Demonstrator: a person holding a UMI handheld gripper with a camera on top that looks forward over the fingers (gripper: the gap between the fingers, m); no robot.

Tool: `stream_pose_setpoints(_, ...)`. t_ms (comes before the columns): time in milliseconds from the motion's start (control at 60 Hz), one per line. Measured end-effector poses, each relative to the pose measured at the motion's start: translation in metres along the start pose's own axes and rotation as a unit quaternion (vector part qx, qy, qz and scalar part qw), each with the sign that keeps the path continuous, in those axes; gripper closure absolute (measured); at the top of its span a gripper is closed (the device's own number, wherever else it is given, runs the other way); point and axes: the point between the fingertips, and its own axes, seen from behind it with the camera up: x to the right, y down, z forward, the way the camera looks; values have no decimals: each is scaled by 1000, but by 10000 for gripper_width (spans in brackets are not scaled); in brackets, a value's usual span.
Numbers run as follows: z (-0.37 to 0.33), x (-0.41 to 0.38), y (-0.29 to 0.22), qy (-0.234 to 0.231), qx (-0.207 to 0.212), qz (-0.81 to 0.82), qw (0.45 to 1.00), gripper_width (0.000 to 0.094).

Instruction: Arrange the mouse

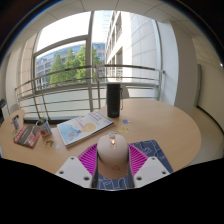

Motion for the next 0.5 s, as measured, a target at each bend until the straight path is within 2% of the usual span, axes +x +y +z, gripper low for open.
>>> stream_pose_setpoints(50,9,16,9,3,-31,-4,999,527)
stream_pose_setpoints(133,37,35,48,6,-59,-16,998,514)
stream_pose_setpoints(300,45,48,82,-4,-106,-7,994,378)
stream_pose_setpoints(333,44,48,85,-7,-104,-5,994,301)
stream_pose_setpoints(400,36,47,80,-10,-100,-10,995,80)
stream_pose_setpoints(450,24,48,74,-5,-95,-18,995,114)
stream_pose_setpoints(500,11,48,67,2,-89,-24,996,86)
